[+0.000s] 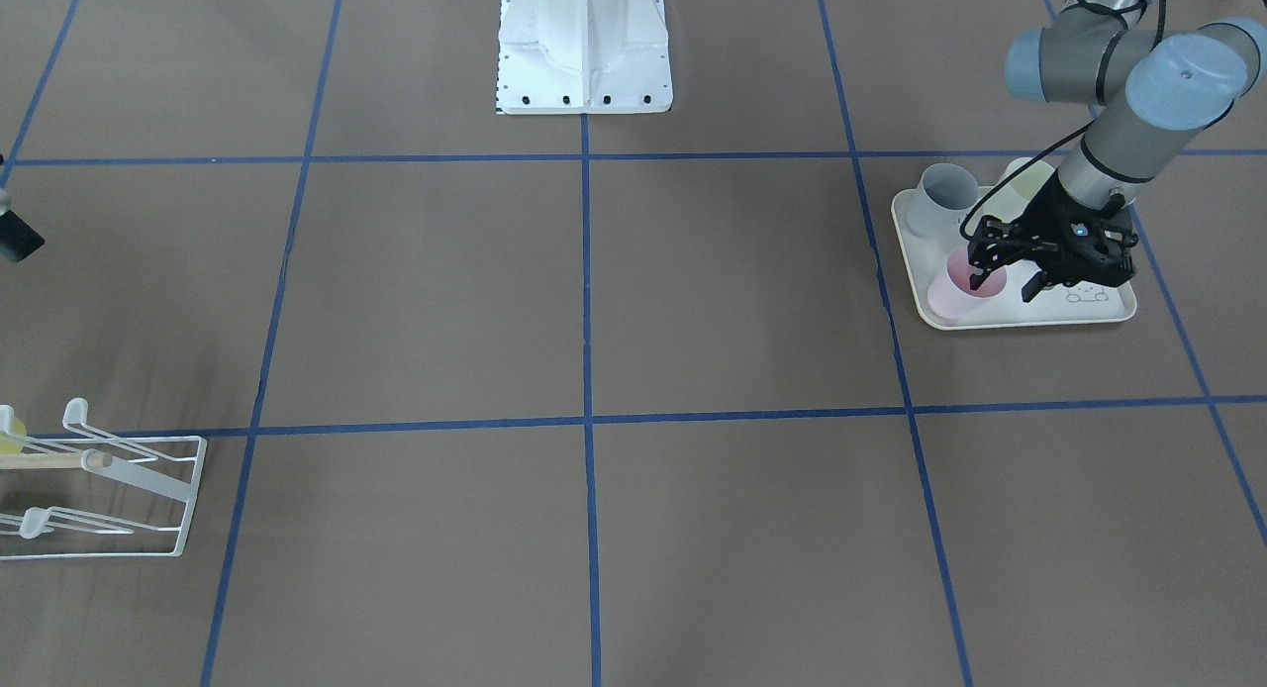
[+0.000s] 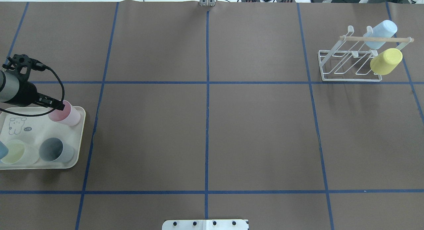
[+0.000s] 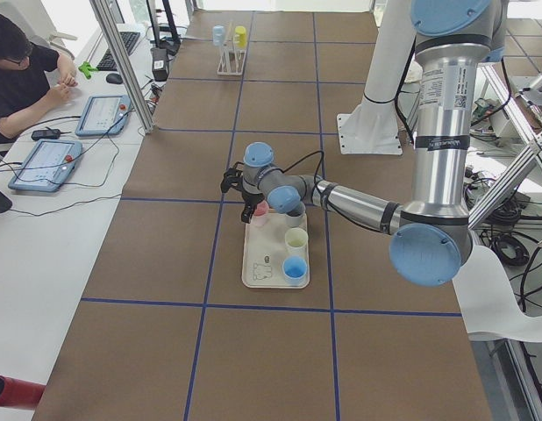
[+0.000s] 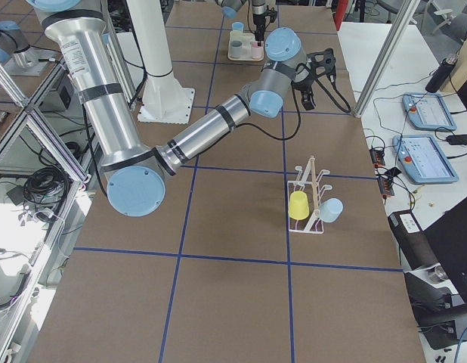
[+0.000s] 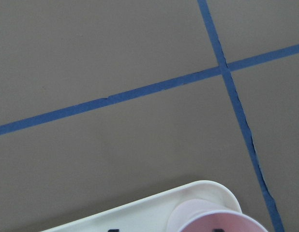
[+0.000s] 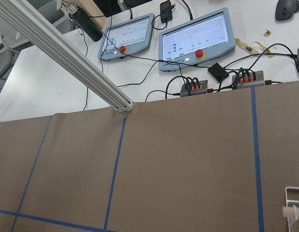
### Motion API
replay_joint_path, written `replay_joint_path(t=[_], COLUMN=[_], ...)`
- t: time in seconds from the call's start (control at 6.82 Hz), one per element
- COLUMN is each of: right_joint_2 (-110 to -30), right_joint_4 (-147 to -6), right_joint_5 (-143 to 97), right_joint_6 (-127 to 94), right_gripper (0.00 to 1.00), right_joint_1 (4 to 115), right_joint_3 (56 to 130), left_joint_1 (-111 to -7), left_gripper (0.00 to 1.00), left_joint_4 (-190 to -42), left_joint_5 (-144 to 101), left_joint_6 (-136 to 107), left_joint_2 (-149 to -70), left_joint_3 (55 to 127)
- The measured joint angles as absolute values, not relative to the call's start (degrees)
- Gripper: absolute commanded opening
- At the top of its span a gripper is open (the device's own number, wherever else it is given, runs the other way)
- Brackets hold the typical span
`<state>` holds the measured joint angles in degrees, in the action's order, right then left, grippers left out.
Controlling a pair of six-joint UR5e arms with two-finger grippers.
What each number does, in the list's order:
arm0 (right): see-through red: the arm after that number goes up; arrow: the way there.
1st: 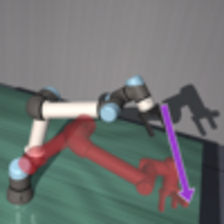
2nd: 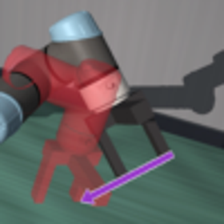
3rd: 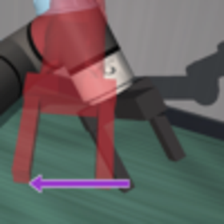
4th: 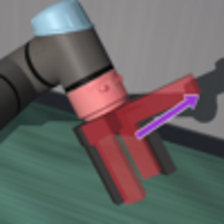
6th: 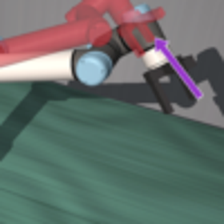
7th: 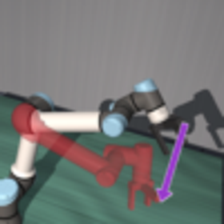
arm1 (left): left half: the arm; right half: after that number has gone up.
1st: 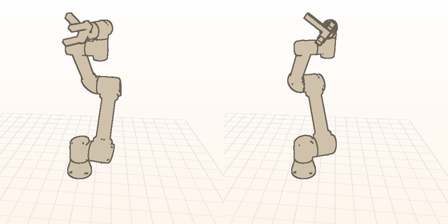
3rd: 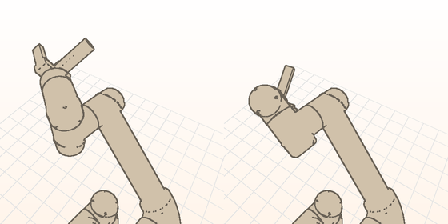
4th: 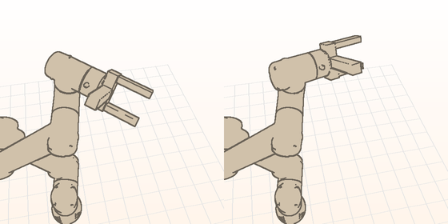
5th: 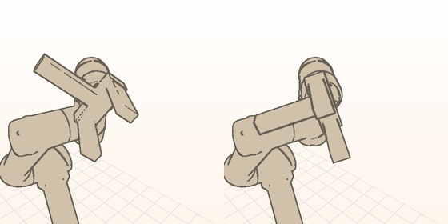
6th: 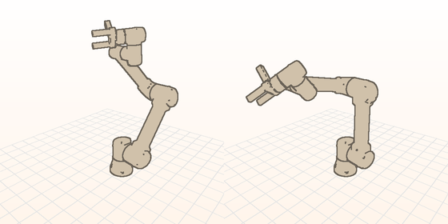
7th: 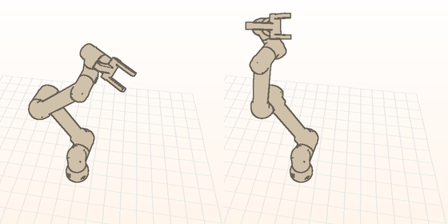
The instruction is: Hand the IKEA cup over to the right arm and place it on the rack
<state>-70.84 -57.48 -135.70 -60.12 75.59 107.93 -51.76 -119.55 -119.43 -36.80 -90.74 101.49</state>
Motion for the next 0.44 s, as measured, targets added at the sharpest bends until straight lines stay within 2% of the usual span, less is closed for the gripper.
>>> replay_joint_path(t=[0.44], right_joint_2=[-70.7], right_joint_4=[-57.5], right_joint_5=[-135.6], right_joint_6=[-60.1], right_gripper=[1.00], right_joint_1=[75.6], right_joint_3=[108.0], left_joint_1=[-51.2], left_gripper=[0.00], left_joint_4=[-119.4], left_joint_5=[-119.4], left_joint_6=[-36.8], left_joint_2=[-90.8], left_joint_3=[101.5])
